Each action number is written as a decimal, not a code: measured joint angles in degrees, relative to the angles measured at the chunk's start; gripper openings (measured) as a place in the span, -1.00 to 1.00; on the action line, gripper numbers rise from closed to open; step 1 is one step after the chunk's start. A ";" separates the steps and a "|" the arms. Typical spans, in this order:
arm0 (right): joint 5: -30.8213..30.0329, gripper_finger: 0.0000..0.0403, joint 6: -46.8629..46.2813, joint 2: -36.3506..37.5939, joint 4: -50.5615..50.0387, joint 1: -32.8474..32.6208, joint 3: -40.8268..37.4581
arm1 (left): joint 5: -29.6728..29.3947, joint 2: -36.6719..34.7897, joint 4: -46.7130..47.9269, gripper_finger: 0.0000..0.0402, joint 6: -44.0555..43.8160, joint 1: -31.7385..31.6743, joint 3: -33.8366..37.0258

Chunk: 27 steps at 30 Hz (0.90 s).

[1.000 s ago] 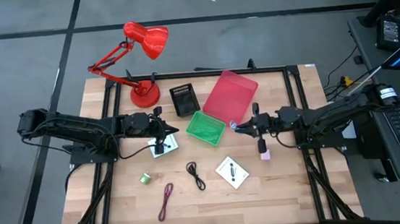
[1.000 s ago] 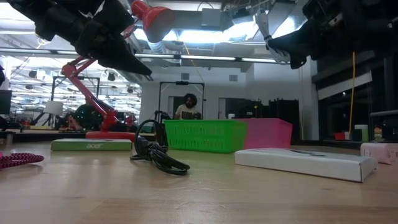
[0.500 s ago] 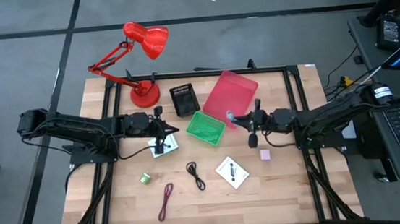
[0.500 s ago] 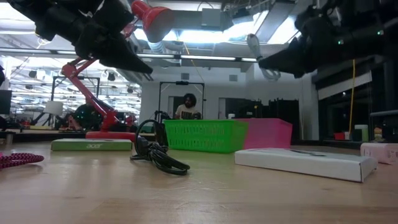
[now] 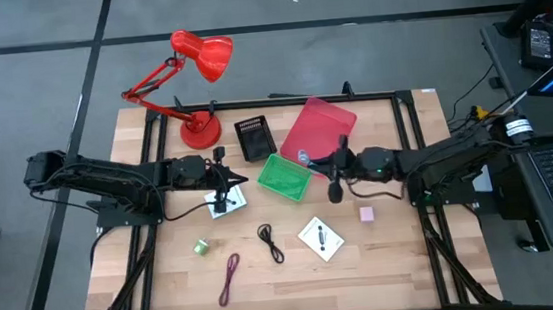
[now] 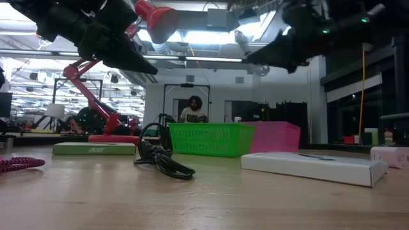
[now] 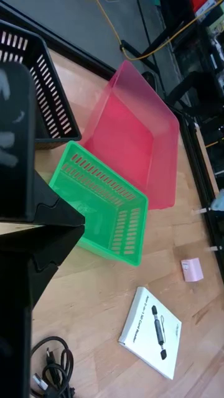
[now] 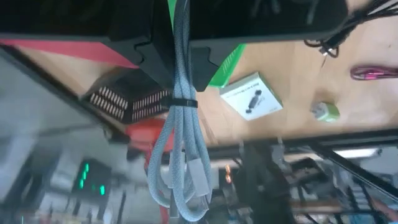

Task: Pick and place items into bin
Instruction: Put the gray charger cable into the green bin

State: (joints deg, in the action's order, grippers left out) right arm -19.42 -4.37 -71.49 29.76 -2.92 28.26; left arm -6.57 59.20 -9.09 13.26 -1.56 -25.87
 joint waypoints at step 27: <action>4.44 -0.97 1.79 -22.08 -52.71 1.68 40.58 | 0.00 0.00 -0.10 -0.98 -0.02 0.01 0.00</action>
State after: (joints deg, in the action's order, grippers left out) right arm -14.98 -2.58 -93.57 -22.96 -1.23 68.84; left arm -6.57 59.20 -9.19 13.23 -1.54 -25.87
